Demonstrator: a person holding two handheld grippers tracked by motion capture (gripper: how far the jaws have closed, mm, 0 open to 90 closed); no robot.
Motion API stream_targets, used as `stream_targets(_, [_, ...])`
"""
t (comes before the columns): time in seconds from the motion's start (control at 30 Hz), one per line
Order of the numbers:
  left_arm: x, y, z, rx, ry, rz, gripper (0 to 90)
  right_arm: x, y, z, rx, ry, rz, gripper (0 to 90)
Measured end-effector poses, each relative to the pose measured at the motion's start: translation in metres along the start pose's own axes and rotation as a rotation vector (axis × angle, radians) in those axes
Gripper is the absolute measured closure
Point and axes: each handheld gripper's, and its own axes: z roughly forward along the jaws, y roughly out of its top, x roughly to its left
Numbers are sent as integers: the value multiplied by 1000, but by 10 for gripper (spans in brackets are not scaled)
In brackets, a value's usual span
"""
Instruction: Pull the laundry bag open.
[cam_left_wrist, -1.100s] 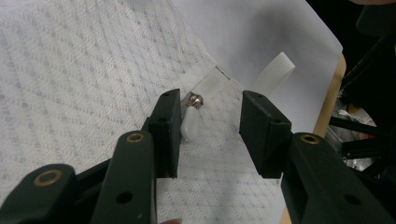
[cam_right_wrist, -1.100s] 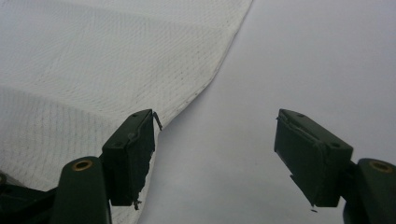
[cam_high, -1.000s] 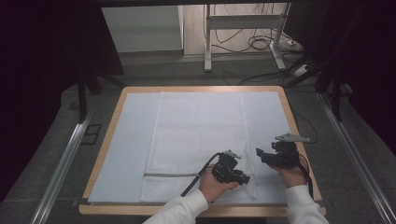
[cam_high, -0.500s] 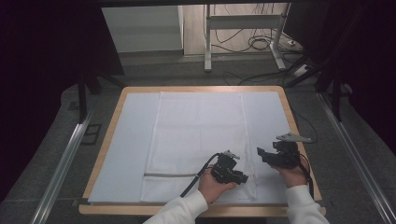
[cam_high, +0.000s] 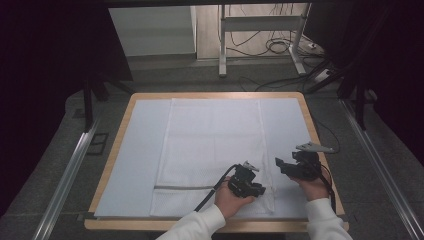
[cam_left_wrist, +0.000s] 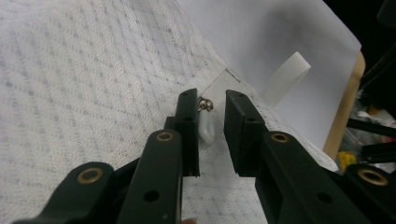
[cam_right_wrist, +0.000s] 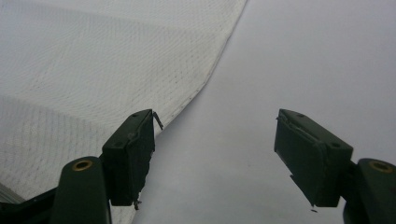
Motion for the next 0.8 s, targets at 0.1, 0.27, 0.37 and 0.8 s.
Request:
stream_targets(0.1, [2,0,0,-1,5,5,815,0,0,0,1,1,0,283])
stream_targets(0.27, [5,1,0,5,-16,-3,832,-1,0,0,2,1,1,283])
stream_targets(0.37, [4,-1,0,-3,-7,11,838,-1,0,0,2,1,0,283])
stream_targets(0.8, [6,1,-7,-24,-30,9,863,-3,-1,-1,2,-2,3,281])
